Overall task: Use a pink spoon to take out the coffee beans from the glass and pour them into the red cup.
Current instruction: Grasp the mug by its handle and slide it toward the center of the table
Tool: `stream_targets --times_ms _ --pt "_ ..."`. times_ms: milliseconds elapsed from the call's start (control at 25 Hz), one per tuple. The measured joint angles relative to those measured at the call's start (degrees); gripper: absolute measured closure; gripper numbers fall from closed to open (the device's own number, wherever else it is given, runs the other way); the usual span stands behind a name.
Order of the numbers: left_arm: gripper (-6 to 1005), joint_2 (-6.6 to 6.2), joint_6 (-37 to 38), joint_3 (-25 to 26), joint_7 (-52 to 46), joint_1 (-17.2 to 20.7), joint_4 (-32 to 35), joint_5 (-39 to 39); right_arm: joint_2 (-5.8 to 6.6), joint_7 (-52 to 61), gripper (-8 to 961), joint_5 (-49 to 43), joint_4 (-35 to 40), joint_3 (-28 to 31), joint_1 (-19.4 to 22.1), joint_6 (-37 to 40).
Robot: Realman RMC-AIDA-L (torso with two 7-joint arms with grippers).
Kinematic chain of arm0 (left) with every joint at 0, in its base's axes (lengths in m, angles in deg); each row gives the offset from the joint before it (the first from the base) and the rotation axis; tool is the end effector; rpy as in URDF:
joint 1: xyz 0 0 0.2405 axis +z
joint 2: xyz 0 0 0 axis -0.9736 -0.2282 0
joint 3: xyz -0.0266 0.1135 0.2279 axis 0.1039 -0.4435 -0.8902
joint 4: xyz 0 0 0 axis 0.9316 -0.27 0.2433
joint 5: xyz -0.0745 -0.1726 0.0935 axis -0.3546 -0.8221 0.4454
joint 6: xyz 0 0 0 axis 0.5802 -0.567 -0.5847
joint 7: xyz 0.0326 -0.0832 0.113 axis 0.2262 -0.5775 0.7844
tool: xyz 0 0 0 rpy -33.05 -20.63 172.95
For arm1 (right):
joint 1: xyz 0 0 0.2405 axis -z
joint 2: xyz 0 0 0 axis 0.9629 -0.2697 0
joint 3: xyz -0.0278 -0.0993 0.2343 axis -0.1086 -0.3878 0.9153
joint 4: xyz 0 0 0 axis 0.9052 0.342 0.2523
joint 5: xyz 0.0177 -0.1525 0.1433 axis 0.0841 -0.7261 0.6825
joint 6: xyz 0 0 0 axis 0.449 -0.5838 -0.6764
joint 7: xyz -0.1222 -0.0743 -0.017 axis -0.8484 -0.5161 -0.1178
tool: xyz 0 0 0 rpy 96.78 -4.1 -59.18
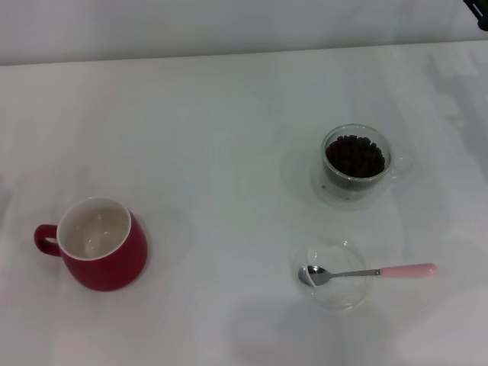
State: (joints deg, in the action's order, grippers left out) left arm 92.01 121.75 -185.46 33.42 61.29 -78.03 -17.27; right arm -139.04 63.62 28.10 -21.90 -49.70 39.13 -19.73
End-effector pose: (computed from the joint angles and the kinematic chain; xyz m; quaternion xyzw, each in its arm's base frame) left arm -0.3646 0.2612 0.0028 -0.6043 -0.3118 -0.3815 0.6261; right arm 0.3505 0.3926 0.0659 -0.6177 0.2886 0.2957 0.6691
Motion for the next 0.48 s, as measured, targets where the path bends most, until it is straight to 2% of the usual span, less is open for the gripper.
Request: stream_targets --times_ms 120,240,480 --pt "126 -0.12 2.05 -0.51 0.00 2.32 -1.61 4.56 0.09 0.33 81 1.05 0.20 0.00 0.17 -0.04" --pt "127 -0.18 6.46 -0.73 -0.40 6.03 -5.89 12.94 0.15 0.29 81 3.06 0.65 0.01 0.26 -0.12" --pt "143 -0.19 11.76 -0.72 -2.00 11.26 -10.98 21.53 0.23 0.11 80 4.47 1.05 0.00 -0.59 -0.50"
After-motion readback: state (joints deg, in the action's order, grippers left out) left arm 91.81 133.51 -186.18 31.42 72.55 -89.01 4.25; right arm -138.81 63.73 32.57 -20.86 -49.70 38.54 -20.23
